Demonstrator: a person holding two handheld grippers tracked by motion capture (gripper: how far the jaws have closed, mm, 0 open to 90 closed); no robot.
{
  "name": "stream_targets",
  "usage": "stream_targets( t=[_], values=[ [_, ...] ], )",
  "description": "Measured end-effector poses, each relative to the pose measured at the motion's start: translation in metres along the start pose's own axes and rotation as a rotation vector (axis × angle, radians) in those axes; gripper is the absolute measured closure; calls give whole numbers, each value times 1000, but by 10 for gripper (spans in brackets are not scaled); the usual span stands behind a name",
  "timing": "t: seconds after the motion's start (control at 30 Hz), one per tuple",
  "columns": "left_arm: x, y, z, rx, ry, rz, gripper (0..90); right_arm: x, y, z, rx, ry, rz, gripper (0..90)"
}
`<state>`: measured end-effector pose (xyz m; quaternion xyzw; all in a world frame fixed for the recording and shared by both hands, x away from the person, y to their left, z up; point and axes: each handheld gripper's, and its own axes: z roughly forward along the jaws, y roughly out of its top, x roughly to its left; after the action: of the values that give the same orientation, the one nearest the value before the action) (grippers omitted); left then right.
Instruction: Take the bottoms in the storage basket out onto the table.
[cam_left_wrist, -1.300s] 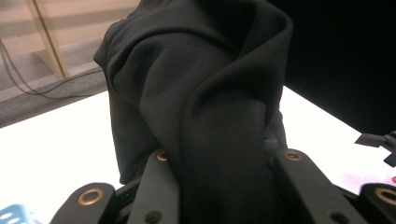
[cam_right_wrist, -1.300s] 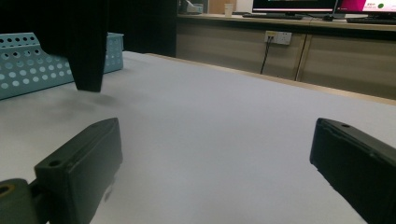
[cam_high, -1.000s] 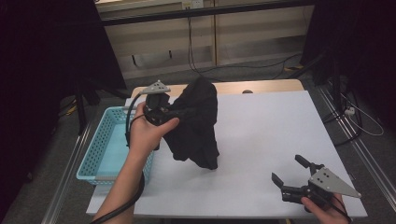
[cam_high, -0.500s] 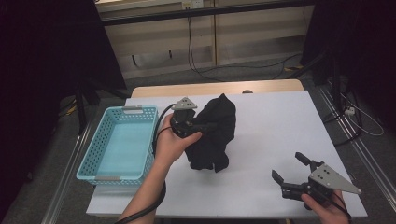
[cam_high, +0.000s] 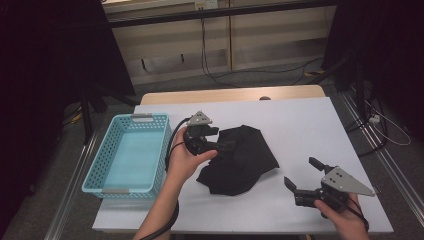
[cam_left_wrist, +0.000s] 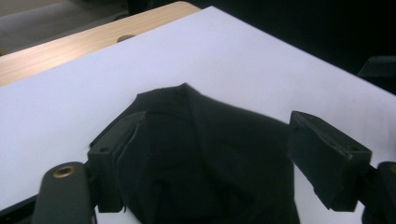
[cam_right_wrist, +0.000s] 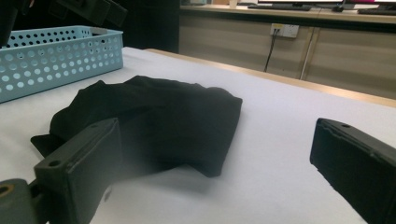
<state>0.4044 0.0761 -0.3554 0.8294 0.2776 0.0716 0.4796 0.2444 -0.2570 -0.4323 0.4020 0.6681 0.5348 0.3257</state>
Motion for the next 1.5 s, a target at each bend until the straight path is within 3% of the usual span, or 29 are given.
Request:
stream_targets(
  t=[0.3, 0.37, 0.57, 0.93, 1.03, 1.23, 1.5],
  values=[
    [6, -19, -9, 13, 41, 8, 151, 3, -3, 22, 63, 30, -5, 16],
    [7, -23, -10, 8, 36, -5, 140, 3, -2, 26, 68, 37, -2, 15],
    [8, -33, -9, 15, 28, 9, 121, 7, 1, 38, 81, 46, 4, 15],
    [16, -42, -16, 3, 22, -13, 92, 14, -1, 55, 125, 71, 0, 15],
    [16, -45, -17, 5, 33, -8, 76, 16, 1, 62, 138, 77, -20, 14],
    [16, -48, -16, 10, 42, -8, 73, 17, 6, 70, 137, 73, -12, 15],
    [17, -53, -14, 23, 43, -2, 69, 26, 6, 80, 158, 90, -53, 17]
  ],
)
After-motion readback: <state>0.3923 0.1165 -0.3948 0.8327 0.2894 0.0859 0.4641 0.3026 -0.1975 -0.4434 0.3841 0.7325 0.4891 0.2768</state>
